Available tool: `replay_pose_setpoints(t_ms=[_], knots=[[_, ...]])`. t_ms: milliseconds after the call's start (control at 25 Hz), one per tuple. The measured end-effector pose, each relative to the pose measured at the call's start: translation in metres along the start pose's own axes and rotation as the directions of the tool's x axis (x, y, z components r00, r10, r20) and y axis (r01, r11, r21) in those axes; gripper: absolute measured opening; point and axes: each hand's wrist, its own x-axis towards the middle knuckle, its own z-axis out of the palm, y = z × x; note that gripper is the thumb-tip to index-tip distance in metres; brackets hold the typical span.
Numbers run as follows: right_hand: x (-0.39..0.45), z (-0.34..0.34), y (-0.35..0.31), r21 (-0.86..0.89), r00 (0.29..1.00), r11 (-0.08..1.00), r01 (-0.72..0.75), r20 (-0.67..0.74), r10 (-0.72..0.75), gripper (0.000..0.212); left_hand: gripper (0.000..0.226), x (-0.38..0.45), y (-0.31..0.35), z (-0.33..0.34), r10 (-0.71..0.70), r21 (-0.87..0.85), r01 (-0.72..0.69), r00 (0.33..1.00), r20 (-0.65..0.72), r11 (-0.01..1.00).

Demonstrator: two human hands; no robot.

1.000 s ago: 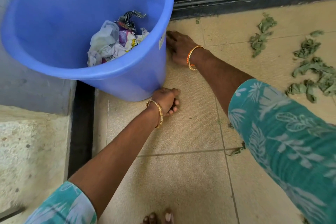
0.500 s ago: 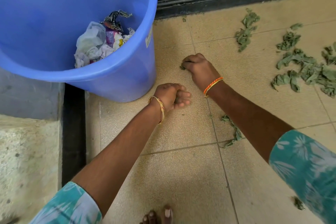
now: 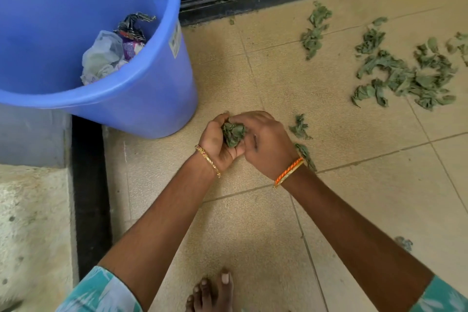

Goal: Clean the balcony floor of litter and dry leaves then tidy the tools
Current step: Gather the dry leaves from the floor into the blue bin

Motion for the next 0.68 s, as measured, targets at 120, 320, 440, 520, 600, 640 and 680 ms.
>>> replay_pose_setpoints(t_ms=[120,320,440,520,600,640,680], knots=[[-0.008,-0.016,0.009,-0.004,0.987,0.997,-0.076,-0.14,0.075,0.033,0.031,-0.002,-0.006,0.004,-0.035,0.093,0.043,0.996,-0.081,0.995],[-0.017,-0.046,0.07,-0.184,0.936,0.933,-0.308,0.117,0.332,0.042,0.054,-0.008,-0.012,0.011,0.009,0.249,0.042,0.98,-0.198,0.967],[-0.029,-0.037,0.082,-0.297,0.957,0.926,-0.234,0.096,0.272,0.032,0.055,-0.012,-0.015,0.013,-0.02,0.249,0.065,0.984,-0.18,0.966],[-0.03,-0.035,0.087,-0.287,0.981,0.94,-0.183,0.009,0.194,0.031,0.055,-0.014,-0.017,0.015,-0.032,0.205,0.067,0.985,-0.17,0.976],[-0.027,-0.043,0.082,-0.1,0.953,0.955,-0.281,-0.143,0.266,0.026,0.052,-0.015,-0.019,0.017,-0.043,0.185,0.077,0.983,-0.18,0.98],[-0.026,-0.048,0.075,0.038,0.917,0.939,-0.343,-0.204,0.343,0.022,0.048,-0.016,-0.02,0.019,-0.053,0.184,0.088,0.981,-0.189,0.979],[-0.027,-0.051,0.062,0.155,0.889,0.917,-0.367,-0.231,0.395,0.018,0.043,-0.016,-0.021,0.02,-0.071,0.186,0.108,0.979,-0.192,0.977]])
